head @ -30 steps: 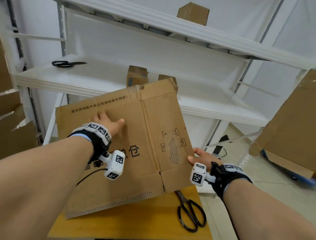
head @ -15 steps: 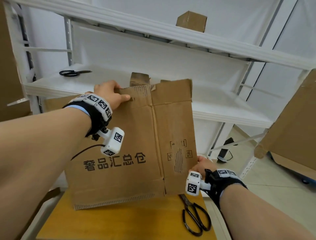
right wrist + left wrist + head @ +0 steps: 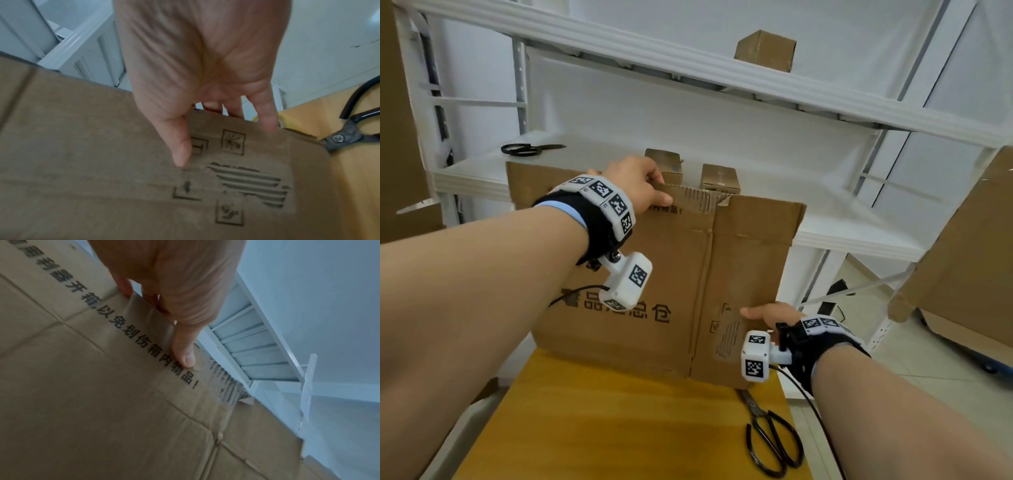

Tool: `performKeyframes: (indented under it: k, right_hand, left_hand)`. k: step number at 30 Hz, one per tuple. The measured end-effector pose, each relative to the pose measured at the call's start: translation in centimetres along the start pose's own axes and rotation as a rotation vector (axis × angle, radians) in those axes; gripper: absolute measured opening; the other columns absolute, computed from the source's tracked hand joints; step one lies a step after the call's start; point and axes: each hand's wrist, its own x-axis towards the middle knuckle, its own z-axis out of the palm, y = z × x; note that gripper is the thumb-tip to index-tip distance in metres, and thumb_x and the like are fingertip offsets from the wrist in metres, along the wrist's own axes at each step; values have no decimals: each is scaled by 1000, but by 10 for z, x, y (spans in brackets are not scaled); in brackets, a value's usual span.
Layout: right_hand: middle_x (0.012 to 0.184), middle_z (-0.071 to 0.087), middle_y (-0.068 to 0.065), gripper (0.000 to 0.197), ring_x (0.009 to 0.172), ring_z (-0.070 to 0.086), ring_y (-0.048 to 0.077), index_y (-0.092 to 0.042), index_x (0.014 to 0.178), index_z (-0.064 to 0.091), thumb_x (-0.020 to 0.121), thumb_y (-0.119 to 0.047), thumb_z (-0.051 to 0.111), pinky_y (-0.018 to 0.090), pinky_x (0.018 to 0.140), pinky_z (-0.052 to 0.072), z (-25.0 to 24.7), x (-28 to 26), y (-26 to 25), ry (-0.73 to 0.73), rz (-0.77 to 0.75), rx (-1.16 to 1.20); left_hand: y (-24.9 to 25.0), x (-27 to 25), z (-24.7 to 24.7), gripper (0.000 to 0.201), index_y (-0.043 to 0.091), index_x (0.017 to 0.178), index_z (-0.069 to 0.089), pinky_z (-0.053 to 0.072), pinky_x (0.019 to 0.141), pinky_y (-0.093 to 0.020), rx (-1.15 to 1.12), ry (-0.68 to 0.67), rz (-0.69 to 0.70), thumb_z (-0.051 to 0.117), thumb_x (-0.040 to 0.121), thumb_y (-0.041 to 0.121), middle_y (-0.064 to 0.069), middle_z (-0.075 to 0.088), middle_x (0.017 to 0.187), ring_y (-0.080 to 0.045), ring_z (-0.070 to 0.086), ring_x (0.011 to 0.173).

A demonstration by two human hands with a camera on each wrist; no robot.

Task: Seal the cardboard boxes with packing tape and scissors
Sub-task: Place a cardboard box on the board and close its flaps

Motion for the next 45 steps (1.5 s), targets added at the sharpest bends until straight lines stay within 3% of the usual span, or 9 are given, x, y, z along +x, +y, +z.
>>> performKeyframes:
  k: [3, 5, 7, 14, 19, 26, 37, 41, 45]
  right_hand:
    - [118, 65, 3, 105, 108, 64, 30, -8, 130, 53, 44, -54, 94, 47, 97, 51, -4, 1, -11, 43, -107, 111]
    - [123, 67, 5, 108, 107, 65, 28, -12, 131, 55, 42, -65, 87, 47, 97, 52, -10, 3, -20, 90, -179, 191]
    - [127, 65, 6, 93, 110, 64, 28, -10, 132, 55, 62, -67, 80, 47, 101, 49, -12, -12, -30, 93, -226, 219]
    - [110, 65, 0, 56, 99, 62, 24, -22, 109, 57, 80, -68, 65, 46, 96, 49, -17, -37, -43, 67, -196, 368]
    - [138, 54, 6, 107, 123, 53, 32, -18, 143, 41, 62, -86, 64, 52, 104, 42, -15, -37, -53, 285, -263, 272]
    - [135, 51, 8, 74, 112, 56, 32, -38, 135, 32, 77, -70, 62, 51, 97, 49, -20, -40, -79, 466, -375, 192]
    - [125, 49, 1, 76, 105, 52, 24, -36, 144, 29, 82, -64, 63, 56, 95, 52, -2, -53, -93, 265, -374, 307]
    - [145, 45, 1, 99, 129, 47, 30, -41, 143, 31, 60, -85, 63, 63, 100, 44, 9, -58, -110, 134, -409, 254]
    - [127, 65, 5, 106, 112, 64, 28, -24, 133, 54, 50, -88, 69, 55, 94, 52, 10, -44, -114, 73, -436, 58]
  left_hand:
    - [-5, -8, 12, 23, 30, 98, 60, 32, 65, -22, -97, -28, -25, 75, 81, 36, 10, 64, 96, -14, 56, 88]
    - [-12, -12, 24, 18, 33, 94, 59, 36, 73, -28, -95, -53, -29, 73, 83, 34, 14, 65, 95, -13, 59, 90]
    - [-16, -13, 28, 12, 35, 87, 60, 32, 87, -38, -51, -52, -40, 71, 83, 35, 18, 64, 90, -13, 59, 93]
    - [-8, -12, 10, 8, 33, 89, 66, 43, 91, -35, -156, -28, 8, 71, 84, 29, 17, 65, 88, -10, 60, 90]
    - [-9, -22, 20, 23, 37, 106, 68, 42, 101, -41, -89, -43, 53, 71, 84, 34, 18, 60, 104, -15, 57, 107]
    - [-5, -25, 23, 13, 38, 90, 63, 33, 101, -47, 66, -47, 170, 71, 81, 41, 13, 55, 113, -15, 48, 113]
    - [5, -32, 13, 10, 24, 85, 66, 55, 79, -35, -135, -235, 235, 74, 82, 28, 6, 66, 86, -12, 63, 84]
    - [20, -35, 9, 10, 26, 83, 64, 52, 73, -28, -183, -242, 314, 74, 83, 28, 8, 66, 85, -9, 62, 81]
    - [25, -41, 11, 11, 26, 82, 65, 52, 69, -26, -160, -299, 338, 75, 81, 28, 8, 66, 82, -8, 64, 79]
